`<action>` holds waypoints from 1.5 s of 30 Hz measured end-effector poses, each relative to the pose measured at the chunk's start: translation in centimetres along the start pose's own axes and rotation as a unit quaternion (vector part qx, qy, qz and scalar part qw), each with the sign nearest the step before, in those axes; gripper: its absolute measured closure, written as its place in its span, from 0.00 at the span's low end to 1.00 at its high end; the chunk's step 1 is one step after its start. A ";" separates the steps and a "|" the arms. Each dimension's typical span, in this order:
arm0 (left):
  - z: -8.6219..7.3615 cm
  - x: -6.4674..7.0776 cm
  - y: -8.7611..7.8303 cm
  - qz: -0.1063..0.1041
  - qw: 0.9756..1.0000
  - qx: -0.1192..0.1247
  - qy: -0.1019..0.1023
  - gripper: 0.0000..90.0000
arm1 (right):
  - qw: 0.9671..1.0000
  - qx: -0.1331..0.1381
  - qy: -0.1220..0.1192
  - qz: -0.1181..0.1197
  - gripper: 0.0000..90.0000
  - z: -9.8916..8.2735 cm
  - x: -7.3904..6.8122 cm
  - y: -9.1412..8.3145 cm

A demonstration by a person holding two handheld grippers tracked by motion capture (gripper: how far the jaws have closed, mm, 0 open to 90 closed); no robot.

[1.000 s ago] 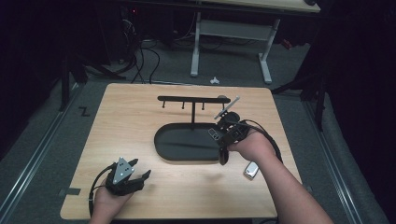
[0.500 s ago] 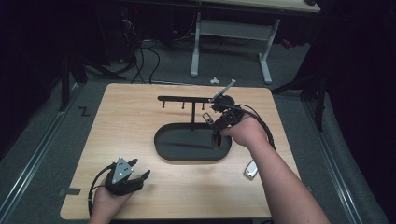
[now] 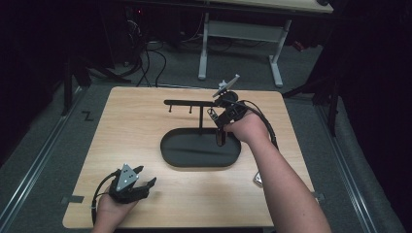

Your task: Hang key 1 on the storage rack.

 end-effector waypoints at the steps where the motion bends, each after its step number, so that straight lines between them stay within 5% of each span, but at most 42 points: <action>1: 0.0 0.0 0.0 0.000 1.000 0.000 0.000 0.40 | 1.000 -0.001 0.001 0.000 0.89 0.0 0.1 0.1; 29: -0.1 0.3 0.2 -0.006 1.000 -0.006 0.002 0.39 | 0.999 0.010 0.025 -0.027 0.88 0.5 0.8 3.8; 45: -0.2 0.5 0.5 -0.007 1.000 -0.011 0.007 0.39 | 0.999 0.034 0.031 -0.028 0.81 -0.4 0.4 2.4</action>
Point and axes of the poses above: each handheld gripper's, and its own axes: y roughly forward along the jaws, z roughly out of its top, x roughly to its right, the point moved 10 cm from there along y, roughly forward along the jaws, and after that the axes turned 12 degrees about -y, right-handed, at the moved point
